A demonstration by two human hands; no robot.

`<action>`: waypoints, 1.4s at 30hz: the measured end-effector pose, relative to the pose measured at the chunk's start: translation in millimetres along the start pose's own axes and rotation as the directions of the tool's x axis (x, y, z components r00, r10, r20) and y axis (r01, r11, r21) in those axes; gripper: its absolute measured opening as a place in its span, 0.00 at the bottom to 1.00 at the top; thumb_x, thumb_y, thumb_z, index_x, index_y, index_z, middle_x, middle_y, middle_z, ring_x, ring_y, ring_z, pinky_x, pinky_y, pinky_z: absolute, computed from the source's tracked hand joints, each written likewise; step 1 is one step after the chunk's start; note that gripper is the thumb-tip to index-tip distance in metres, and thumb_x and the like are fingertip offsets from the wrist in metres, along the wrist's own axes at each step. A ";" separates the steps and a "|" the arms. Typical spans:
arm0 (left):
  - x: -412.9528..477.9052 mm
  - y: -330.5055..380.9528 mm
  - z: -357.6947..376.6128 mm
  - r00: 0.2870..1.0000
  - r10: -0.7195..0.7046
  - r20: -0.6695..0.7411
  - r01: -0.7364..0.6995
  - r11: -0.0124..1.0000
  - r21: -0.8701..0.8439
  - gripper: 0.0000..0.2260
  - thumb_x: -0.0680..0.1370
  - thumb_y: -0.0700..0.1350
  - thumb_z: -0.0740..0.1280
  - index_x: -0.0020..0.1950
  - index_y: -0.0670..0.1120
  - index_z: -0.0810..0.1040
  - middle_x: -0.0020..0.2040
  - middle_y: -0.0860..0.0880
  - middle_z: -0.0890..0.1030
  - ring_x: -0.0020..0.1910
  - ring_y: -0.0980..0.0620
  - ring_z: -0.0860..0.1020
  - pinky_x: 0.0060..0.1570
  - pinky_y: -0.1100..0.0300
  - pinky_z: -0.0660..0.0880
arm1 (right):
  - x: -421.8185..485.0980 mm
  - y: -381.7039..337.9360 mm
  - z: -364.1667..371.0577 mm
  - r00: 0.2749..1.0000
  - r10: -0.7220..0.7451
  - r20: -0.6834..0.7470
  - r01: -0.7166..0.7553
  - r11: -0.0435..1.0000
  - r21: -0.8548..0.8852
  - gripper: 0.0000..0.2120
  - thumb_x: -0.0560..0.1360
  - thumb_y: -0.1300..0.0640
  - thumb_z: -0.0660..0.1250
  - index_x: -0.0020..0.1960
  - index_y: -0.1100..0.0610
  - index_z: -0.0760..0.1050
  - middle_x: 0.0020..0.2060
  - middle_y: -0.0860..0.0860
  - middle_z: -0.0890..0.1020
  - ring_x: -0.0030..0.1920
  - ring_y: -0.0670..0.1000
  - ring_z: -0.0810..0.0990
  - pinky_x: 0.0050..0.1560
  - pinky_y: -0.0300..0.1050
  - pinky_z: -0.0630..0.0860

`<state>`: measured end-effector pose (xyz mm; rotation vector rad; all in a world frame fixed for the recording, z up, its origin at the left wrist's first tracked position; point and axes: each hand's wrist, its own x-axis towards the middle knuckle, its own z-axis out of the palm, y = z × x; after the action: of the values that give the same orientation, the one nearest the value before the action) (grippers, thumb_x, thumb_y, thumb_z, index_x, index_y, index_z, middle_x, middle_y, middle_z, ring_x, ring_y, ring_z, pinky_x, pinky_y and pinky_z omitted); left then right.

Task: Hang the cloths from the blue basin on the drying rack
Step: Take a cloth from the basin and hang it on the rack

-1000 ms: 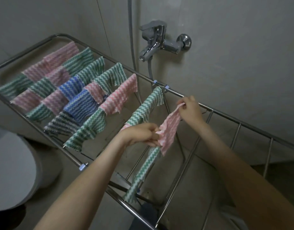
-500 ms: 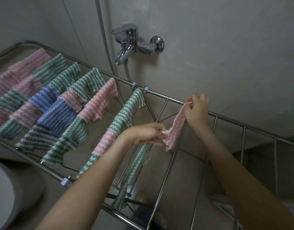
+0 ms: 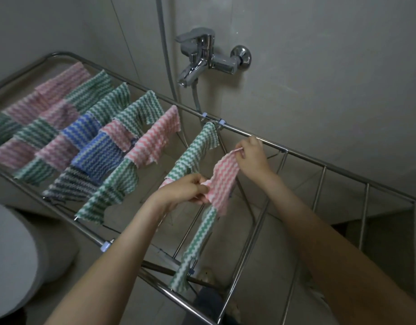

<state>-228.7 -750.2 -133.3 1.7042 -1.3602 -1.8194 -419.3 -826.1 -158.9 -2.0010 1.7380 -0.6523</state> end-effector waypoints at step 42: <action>-108.9 -30.4 7.8 0.793 0.168 -0.586 0.141 0.885 0.444 0.14 0.80 0.46 0.59 0.64 0.42 0.73 0.62 0.40 0.78 0.61 0.43 0.75 0.56 0.55 0.71 | -84.2 -109.5 9.4 0.808 -0.477 0.346 0.488 0.871 0.063 0.25 0.71 0.48 0.62 0.66 0.57 0.70 0.64 0.54 0.72 0.65 0.56 0.67 0.63 0.50 0.62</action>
<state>-197.1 -649.5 -91.8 2.2375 -1.5542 -0.7877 -335.9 -727.5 -109.2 -2.4276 1.0354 -0.3773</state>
